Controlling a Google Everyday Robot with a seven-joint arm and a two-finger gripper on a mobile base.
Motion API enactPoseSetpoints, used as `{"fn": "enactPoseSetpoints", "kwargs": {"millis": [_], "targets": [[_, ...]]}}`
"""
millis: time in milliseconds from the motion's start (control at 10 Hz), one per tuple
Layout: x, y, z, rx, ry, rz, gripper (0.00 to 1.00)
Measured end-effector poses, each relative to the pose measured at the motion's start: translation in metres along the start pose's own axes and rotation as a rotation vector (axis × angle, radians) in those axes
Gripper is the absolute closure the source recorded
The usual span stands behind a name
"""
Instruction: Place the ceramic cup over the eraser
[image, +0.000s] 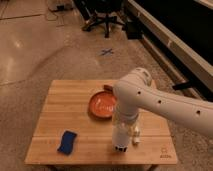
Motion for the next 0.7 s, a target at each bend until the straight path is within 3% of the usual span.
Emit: {"fn": "enactPoseSetpoints", "kwargs": {"millis": [500, 700], "targets": [[0.012, 0.004, 0.038, 0.018, 0.021, 0.042, 0.26], [0.017, 0.007, 0.047, 0.009, 0.033, 0.049, 0.20]]}}
